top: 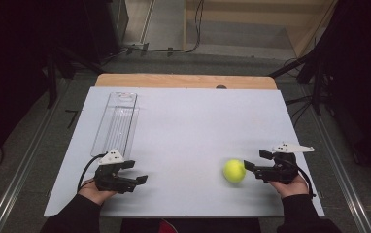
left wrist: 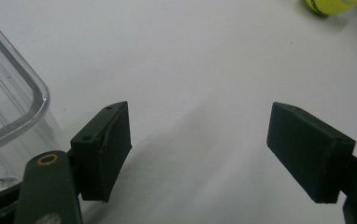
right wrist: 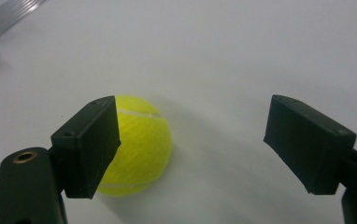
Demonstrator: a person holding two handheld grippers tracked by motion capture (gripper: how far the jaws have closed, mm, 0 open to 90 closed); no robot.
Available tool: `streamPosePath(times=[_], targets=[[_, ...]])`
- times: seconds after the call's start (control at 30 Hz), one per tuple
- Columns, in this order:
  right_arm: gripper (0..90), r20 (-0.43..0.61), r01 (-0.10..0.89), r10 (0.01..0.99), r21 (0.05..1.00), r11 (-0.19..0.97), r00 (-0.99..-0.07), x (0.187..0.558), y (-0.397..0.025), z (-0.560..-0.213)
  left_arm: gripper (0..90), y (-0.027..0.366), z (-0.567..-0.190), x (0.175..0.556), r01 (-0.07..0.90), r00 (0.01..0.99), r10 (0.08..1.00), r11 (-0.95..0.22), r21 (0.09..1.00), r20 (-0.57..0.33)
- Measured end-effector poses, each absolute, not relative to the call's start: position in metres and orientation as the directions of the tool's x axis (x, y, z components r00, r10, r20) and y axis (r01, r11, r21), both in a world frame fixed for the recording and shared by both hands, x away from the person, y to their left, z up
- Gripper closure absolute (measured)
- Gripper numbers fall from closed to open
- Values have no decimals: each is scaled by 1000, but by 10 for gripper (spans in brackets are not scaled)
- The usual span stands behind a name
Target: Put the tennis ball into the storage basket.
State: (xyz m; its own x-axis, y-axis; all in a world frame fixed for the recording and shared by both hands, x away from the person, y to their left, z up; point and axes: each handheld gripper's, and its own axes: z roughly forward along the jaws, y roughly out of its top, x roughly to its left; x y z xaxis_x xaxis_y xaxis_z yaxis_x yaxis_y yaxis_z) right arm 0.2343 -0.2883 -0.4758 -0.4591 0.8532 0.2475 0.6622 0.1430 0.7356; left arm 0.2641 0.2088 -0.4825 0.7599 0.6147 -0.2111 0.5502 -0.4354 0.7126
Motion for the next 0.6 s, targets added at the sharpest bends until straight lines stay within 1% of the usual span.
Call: streamPosePath(times=[0.6], targets=[[162, 229, 630, 829, 756, 179, -510, 239, -272, -459, 227, 209, -483, 264, 550, 760, 616, -436, 712, -209]])
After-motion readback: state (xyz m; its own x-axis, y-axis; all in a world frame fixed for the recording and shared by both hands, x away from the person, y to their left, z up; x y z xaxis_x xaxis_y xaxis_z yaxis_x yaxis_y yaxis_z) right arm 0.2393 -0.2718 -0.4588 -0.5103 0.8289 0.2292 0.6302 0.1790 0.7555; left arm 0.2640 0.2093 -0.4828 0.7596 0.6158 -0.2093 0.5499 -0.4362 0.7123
